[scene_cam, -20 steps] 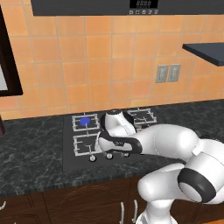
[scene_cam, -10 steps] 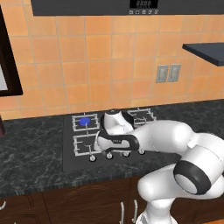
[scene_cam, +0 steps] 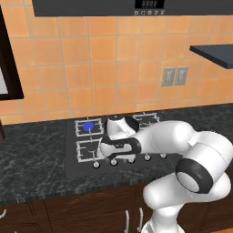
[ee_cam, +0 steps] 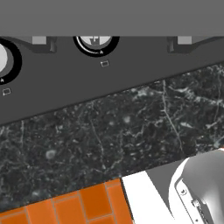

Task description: Turn off the rear left burner of the stove.

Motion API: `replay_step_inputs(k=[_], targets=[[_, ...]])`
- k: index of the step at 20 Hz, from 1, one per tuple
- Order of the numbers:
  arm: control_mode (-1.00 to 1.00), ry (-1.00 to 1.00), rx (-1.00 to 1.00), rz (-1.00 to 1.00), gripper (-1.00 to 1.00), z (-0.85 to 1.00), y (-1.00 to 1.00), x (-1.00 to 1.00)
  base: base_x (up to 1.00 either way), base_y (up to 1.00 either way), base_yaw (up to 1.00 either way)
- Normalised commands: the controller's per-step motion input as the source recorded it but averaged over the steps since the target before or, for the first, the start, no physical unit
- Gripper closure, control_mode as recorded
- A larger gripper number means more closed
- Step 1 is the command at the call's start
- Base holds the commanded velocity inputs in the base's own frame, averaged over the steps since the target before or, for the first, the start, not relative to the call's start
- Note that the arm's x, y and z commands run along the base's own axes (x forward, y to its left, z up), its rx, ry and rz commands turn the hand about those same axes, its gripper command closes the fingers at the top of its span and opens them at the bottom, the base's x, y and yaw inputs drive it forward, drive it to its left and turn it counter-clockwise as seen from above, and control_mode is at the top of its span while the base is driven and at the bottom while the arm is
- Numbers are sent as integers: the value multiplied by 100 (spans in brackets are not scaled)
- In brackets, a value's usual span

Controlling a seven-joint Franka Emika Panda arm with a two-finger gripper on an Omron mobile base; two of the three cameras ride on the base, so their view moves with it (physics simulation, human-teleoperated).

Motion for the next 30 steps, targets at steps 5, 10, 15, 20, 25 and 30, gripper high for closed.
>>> replay_step_inputs(k=[5, 10, 15, 20, 25, 30], targets=[[-100, 1, 0, 1, -100, -4, 0, 10, 0, 0, 0], [-100, 3, 0, 2, -100, -5, 0, 5, 0, 0, 0], [-100, 2, 0, 3, -100, -6, 0, 5, 0, 0, 0], [-100, 1, 0, 2, -100, -5, 1, 5, 0, 0, 0], [-100, 2, 0, 3, -100, -9, 2, 7, 0, 0, 0], [-100, 1, 0, 3, -100, -5, 0, 5, 0, 0, 0]])
